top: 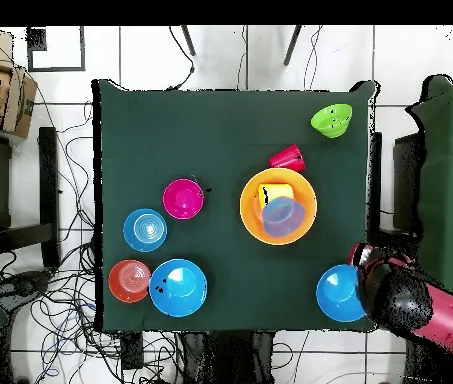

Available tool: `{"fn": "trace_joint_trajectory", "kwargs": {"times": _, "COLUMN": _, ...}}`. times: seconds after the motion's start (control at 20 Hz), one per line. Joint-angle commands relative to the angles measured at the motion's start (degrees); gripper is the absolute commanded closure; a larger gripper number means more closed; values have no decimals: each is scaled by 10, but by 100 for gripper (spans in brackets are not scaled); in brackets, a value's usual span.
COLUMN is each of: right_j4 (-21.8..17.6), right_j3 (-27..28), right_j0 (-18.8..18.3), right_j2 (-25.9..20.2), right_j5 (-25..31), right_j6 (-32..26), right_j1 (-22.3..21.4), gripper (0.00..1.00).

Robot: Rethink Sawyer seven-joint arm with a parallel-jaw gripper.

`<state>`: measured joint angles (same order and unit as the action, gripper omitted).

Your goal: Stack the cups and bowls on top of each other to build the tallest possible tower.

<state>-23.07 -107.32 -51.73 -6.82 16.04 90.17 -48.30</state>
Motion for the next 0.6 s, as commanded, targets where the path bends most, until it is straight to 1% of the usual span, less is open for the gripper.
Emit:
{"fn": "trace_joint_trajectory", "kwargs": {"times": 0.05, "right_j4": 104, "right_j3": -40, "right_j0": 98, "right_j2": 77, "right_j5": 73, "right_j6": 232, "right_j1": -4, "gripper": 0}}
{"fn": "trace_joint_trajectory", "kwargs": {"times": 0.15, "right_j4": 114, "right_j3": -38, "right_j0": 107, "right_j2": 82, "right_j5": 78, "right_j6": 227, "right_j1": -5, "gripper": 0}}
{"fn": "trace_joint_trajectory", "kwargs": {"times": 0.25, "right_j4": 103, "right_j3": -35, "right_j0": 111, "right_j2": 77, "right_j5": 86, "right_j6": 201, "right_j1": -10, "gripper": 0}}
{"fn": "trace_joint_trajectory", "kwargs": {"times": 0.35, "right_j4": 95, "right_j3": -35, "right_j0": 117, "right_j2": 77, "right_j5": 85, "right_j6": 196, "right_j1": -13, "gripper": 0}}
{"fn": "trace_joint_trajectory", "kwargs": {"times": 0.4, "right_j4": 102, "right_j3": -36, "right_j0": 121, "right_j2": 83, "right_j5": 84, "right_j6": 214, "right_j1": -13, "gripper": 0}}
{"fn": "trace_joint_trajectory", "kwargs": {"times": 0.45, "right_j4": 115, "right_j3": -38, "right_j0": 132, "right_j2": 97, "right_j5": 78, "right_j6": 248, "right_j1": -11, "gripper": 0}}
{"fn": "trace_joint_trajectory", "kwargs": {"times": 0.55, "right_j4": 158, "right_j3": -49, "right_j0": 155, "right_j2": 128, "right_j5": 62, "right_j6": 335, "right_j1": -1, "gripper": 0}}
{"fn": "trace_joint_trajectory", "kwargs": {"times": 0.6, "right_j4": 173, "right_j3": -54, "right_j0": 159, "right_j2": 132, "right_j5": 57, "right_j6": 352, "right_j1": 3, "gripper": 0}}
